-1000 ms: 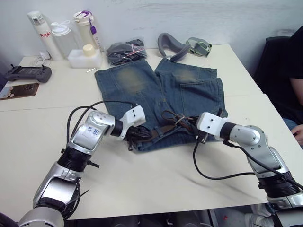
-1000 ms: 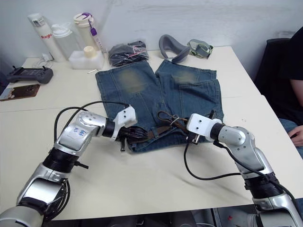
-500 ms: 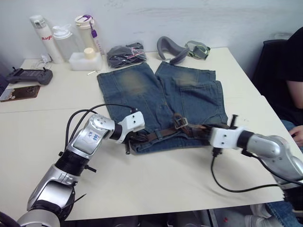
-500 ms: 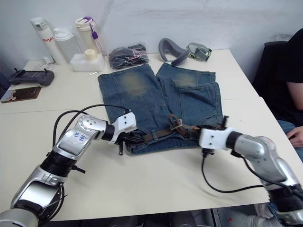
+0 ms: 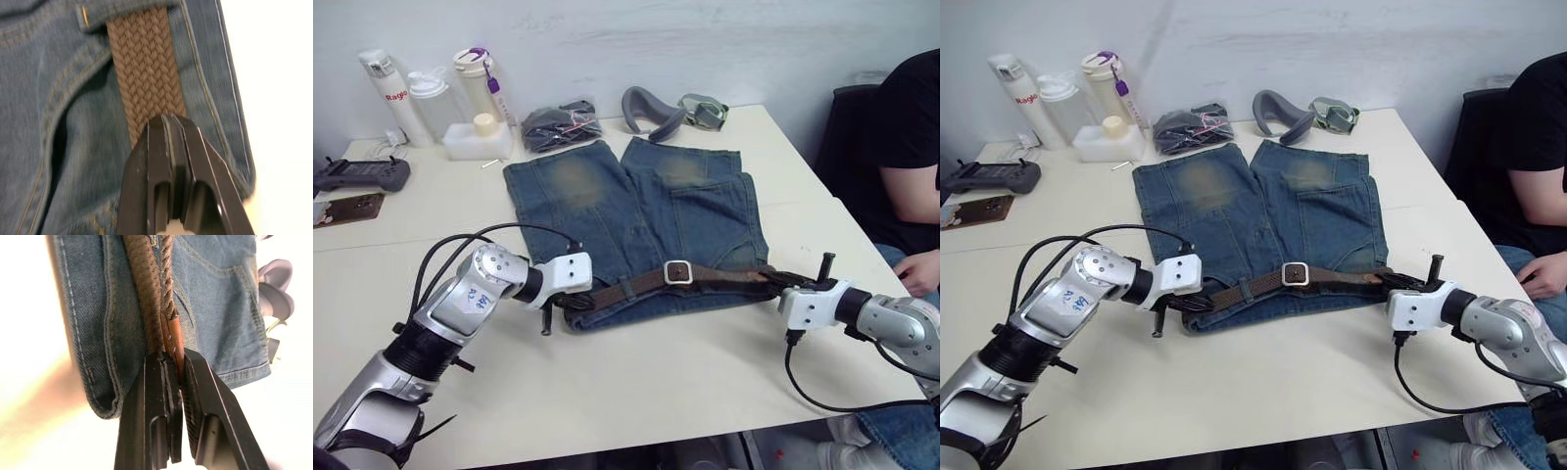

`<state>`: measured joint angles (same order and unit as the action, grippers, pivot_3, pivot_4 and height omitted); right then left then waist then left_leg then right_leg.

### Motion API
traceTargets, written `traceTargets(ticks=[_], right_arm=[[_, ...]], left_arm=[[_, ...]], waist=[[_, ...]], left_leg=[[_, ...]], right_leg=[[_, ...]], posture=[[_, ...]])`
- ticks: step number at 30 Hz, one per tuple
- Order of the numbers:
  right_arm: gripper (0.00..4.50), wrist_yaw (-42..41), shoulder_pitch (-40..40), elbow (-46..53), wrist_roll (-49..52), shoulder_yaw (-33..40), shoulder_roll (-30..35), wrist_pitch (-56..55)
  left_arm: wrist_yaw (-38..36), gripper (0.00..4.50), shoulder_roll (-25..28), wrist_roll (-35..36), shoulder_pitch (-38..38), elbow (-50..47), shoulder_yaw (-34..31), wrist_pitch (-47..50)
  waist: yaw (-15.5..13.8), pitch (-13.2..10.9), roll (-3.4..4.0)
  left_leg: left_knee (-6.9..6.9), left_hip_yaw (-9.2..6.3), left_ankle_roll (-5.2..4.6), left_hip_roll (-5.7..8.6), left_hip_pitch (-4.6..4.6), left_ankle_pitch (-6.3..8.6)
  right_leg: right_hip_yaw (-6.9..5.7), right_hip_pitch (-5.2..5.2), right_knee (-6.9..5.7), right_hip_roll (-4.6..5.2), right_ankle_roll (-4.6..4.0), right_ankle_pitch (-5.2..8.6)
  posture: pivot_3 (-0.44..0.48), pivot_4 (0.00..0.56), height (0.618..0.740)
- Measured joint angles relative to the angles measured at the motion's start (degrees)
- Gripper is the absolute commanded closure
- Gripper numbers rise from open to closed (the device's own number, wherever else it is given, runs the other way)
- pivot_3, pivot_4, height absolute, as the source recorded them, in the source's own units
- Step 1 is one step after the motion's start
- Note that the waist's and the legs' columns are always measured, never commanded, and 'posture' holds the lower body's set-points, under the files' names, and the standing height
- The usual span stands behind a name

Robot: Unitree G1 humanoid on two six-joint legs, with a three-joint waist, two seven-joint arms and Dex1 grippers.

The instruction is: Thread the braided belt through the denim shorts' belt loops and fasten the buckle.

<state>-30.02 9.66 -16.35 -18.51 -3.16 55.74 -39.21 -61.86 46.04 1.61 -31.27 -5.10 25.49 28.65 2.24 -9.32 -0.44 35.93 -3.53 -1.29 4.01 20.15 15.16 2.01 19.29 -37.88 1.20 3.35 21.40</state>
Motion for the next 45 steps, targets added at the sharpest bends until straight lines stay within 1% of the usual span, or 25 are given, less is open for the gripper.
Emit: traceTargets(ticks=[4, 6, 7, 9, 12, 14, 15, 16, 18, 19, 20, 21, 22, 24, 26, 28, 30, 31, 33, 35, 38, 42, 45], right_arm=[[4.50, 4.72, -0.41, -2.27, -4.36, -1.06, 0.01, -2.74], [4.50, 7.12, -0.48, -3.21, -6.24, -1.50, 0.03, -3.66], [4.50, 7.70, -0.54, -3.47, -6.54, -1.71, 0.03, -3.80], [4.50, 8.05, -0.49, -3.26, -6.68, -1.79, 0.02, -3.92], [4.50, 6.94, 0.05, -1.99, -4.70, -1.79, -0.11, -3.04], [3.59, 5.00, 0.87, -1.10, -1.66, -1.72, -0.49, -1.36], [3.23, 4.04, 1.37, -0.83, -0.23, -1.42, -0.80, 0.08], [2.77, 2.76, 1.92, -0.64, 1.30, -1.04, -0.80, 1.61], [1.77, 0.67, 2.68, 0.31, 2.95, -0.86, -0.64, 3.75], [1.22, -0.28, 2.75, 0.85, 3.40, -0.86, -0.63, 4.51], [0.97, -1.47, 2.85, 1.56, 3.85, -0.86, -0.40, 5.41], [0.33, -2.56, 2.91, 2.37, 3.99, -0.86, 0.29, 6.10], [0.03, -3.11, 3.05, 2.89, 4.11, -0.85, 0.66, 6.65], [0.03, -4.26, 3.45, 3.78, 4.53, -0.48, 1.24, 7.95], [0.03, -7.73, 3.53, 5.54, 8.07, 0.62, 2.01, 11.36], [0.03, -12.17, 3.19, 8.01, 14.70, 2.66, 2.29, 17.05], [0.03, -16.22, 2.42, 12.07, 21.10, 4.40, 2.32, 22.93], [0.03, -18.42, 1.34, 14.99, 24.04, 5.18, 2.63, 26.29], [0.03, -21.08, -0.33, 19.24, 26.64, 5.58, 3.37, 30.20], [0.03, -21.55, -0.88, 21.67, 25.99, 5.61, 3.42, 32.03], [0.03, -20.17, -0.18, 22.08, 22.06, 5.18, 2.62, 32.01], [0.03, -18.49, -0.19, 20.73, 17.27, 2.71, 0.66, 31.17], [0.03, -16.26, -0.73, 20.18, 14.45, 2.23, -0.53, 30.34]], left_arm=[[0.90, 4.45, 0.13, -2.11, 0.60, -0.05, 0.75, -1.70], [1.29, 4.45, 0.17, -2.70, 0.79, 0.00, 1.08, -2.24], [1.44, 4.45, 0.17, -2.83, 0.93, 0.05, 1.17, -2.41], [1.55, 4.45, 0.09, -2.82, 1.00, 0.45, 1.12, -2.43], [1.24, 4.45, -0.85, -2.30, 1.03, 1.97, -0.24, -2.18], [0.58, 4.50, -2.71, 0.21, 1.17, 3.98, -2.70, 0.35], [0.22, 4.50, -3.15, 1.15, 1.05, 4.59, -3.82, 0.96], [-0.37, 4.50, -3.57, 2.34, 1.09, 5.50, -5.01, 1.37], [-1.35, 4.50, -4.03, 3.84, 0.93, 6.04, -6.66, 2.26], [-1.88, 4.50, -4.27, 4.50, 0.78, 6.08, -7.23, 2.59], [-2.58, 4.50, -4.41, 5.37, 0.78, 6.17, -7.94, 2.97], [-3.38, 4.50, -4.44, 6.51, 0.79, 6.15, -8.70, 3.56], [-3.92, 4.50, -4.40, 7.21, 0.79, 6.10, -9.14, 3.91], [-5.18, 4.50, -4.33, 8.94, 0.79, 5.99, -10.14, 4.66], [-7.09, 4.50, -3.08, 11.73, 0.82, 5.50, -12.07, 6.01], [-8.33, 4.50, -0.53, 13.79, 0.88, 4.89, -14.70, 7.67], [-8.98, 4.50, 1.74, 15.03, 1.05, 3.44, -16.77, 8.74], [-8.98, 4.50, 2.38, 15.82, 1.27, 2.65, -18.10, 9.28], [-8.85, 4.50, 3.48, 17.15, 2.24, 0.64, -20.26, 10.41], [-8.02, 4.50, 3.97, 19.35, 3.06, -1.94, -22.40, 13.31], [-5.66, 4.50, 3.84, 22.37, 3.42, -7.03, -24.42, 17.19], [-2.62, 4.50, 3.52, 24.51, 3.77, -11.21, -24.80, 20.12], [-0.38, 4.50, 2.77, 25.92, 3.99, -13.74, -24.86, 22.17]], waist=[[0.15, 0.60, 0.29], [0.10, 0.67, 0.33], [0.03, 0.66, 0.31], [-0.11, 0.67, 0.27], [-0.25, 0.66, 0.29], [-0.45, 0.62, 0.31], [-0.48, 0.56, 0.28], [-0.53, 0.54, 0.30], [-0.56, 0.40, 0.32], [-0.58, 0.30, 0.20], [-0.60, 0.18, 0.05], [-0.61, 0.07, 0.01], [-0.62, 0.06, -0.01], [-0.63, 0.02, -0.06], [-0.63, -0.12, -0.19], [-0.64, -0.46, -0.27], [-0.70, -0.58, -0.23], [-0.83, -0.68, -0.19], [-0.94, -0.77, -0.21], [-1.00, -0.85, -0.24], [-1.06, -0.89, -0.26], [-1.43, -0.90, -0.26], [-1.74, -0.91, -0.25]], left_leg=[[-0.06, 0.03, 0.03, -0.14, -0.09, 0.04], [-0.05, 0.02, 0.21, -0.32, -0.23, 0.14], [-0.05, 0.03, 0.31, -0.42, -0.53, 0.26], [-0.06, 0.03, 0.39, -0.54, -0.91, 0.40], [-0.09, 0.03, 0.47, -0.72, -1.01, 0.45], [-0.10, 0.03, 0.47, -0.75, -0.99, 0.45], [-0.08, 0.03, 0.47, -0.75, -0.94, 0.45], [-0.02, 0.03, 0.48, -0.75, -0.88, 0.44], [0.01, 0.02, 0.48, -0.75, -0.73, 0.44], [0.00, 0.02, 0.50, -0.75, -0.69, 0.45], [0.01, 0.02, 0.53, -0.76, -0.58, 0.48], [0.03, 0.02, 0.56, -0.76, -0.37, 0.49], [0.14, 0.02, 0.54, -0.75, 0.00, 0.51], [0.33, 0.02, 0.52, -0.75, 0.69, 0.53], [0.61, 0.04, 0.64, -0.75, 1.50, 0.48], [0.72, 0.04, 0.65, -0.76, 1.85, 0.48], [1.03, 0.04, 0.63, -0.77, 2.38, 0.49], [1.13, 0.04, 0.57, -0.77, 2.46, 0.53], [1.18, 0.04, 0.35, -0.77, 2.53, 0.75], [1.30, 0.04, 0.20, -0.76, 2.55, 0.87], [1.39, 0.04, 0.19, -0.75, 2.55, 0.87], [1.36, 0.05, 0.25, -0.75, 2.51, 0.84], [1.36, 0.05, 0.27, -0.75, 2.49, 0.82]], right_leg=[[0.04, -0.14, -0.01, -0.14, -0.08, 0.06], [0.05, -0.52, 0.04, -0.33, -0.22, 0.14], [0.06, -0.81, 0.09, -0.42, -0.40, 0.27], [0.10, -1.16, 0.09, -0.56, -0.43, 0.71], [0.09, -1.22, 0.04, -0.75, -0.55, 0.78], [0.07, -1.18, -0.04, -0.77, -0.57, 0.79], [0.07, -1.04, -0.08, -0.77, -0.57, 0.79], [0.06, -0.77, -0.15, -0.77, -0.57, 0.75], [0.04, -0.62, -0.21, -0.76, -0.58, 0.68], [0.02, -0.58, -0.21, -0.76, -0.58, 0.68], [0.01, -0.49, -0.20, -0.76, -0.58, 0.67], [0.01, -0.32, -0.19, -0.75, -0.55, 0.65], [0.00, 0.04, -0.19, -0.73, -0.52, 0.61], [-0.01, 0.66, -0.19, -0.73, -0.48, 0.56], [-0.03, 1.37, -0.35, -0.73, -0.48, 0.56], [-0.07, 1.67, -0.38, -0.74, -0.49, 0.56], [-0.08, 2.12, -0.73, -0.74, -0.49, 0.56], [-0.10, 2.15, -0.71, -0.73, -0.49, 0.56], [-0.11, 2.18, -0.66, -0.72, -0.48, 0.56], [-0.10, 2.18, -0.51, -0.67, -0.45, 0.54], [-0.09, 2.14, -0.49, -0.66, -0.32, 0.47], [-0.08, 2.19, -0.63, -0.68, -0.32, 0.46], [-0.08, 2.21, -0.68, -0.70, -0.32, 0.46]], posture=[[0.000, 0.150, 0.740], [0.000, 0.150, 0.740], [0.000, 0.150, 0.740], [0.000, 0.150, 0.740], [0.000, 0.150, 0.740], [0.000, 0.150, 0.740], [0.000, 0.150, 0.740], [0.000, 0.150, 0.740], [0.000, 0.150, 0.740], [0.000, 0.150, 0.740], [0.000, 0.150, 0.740], [0.000, 0.150, 0.740], [0.000, 0.150, 0.740], [0.000, 0.150, 0.740], [0.000, 0.150, 0.740], [0.000, 0.150, 0.740], [0.000, 0.150, 0.740], [0.000, 0.150, 0.740], [0.000, 0.150, 0.740], [0.000, 0.150, 0.740], [0.000, 0.150, 0.740], [0.000, 0.150, 0.740], [0.000, 0.150, 0.740]])
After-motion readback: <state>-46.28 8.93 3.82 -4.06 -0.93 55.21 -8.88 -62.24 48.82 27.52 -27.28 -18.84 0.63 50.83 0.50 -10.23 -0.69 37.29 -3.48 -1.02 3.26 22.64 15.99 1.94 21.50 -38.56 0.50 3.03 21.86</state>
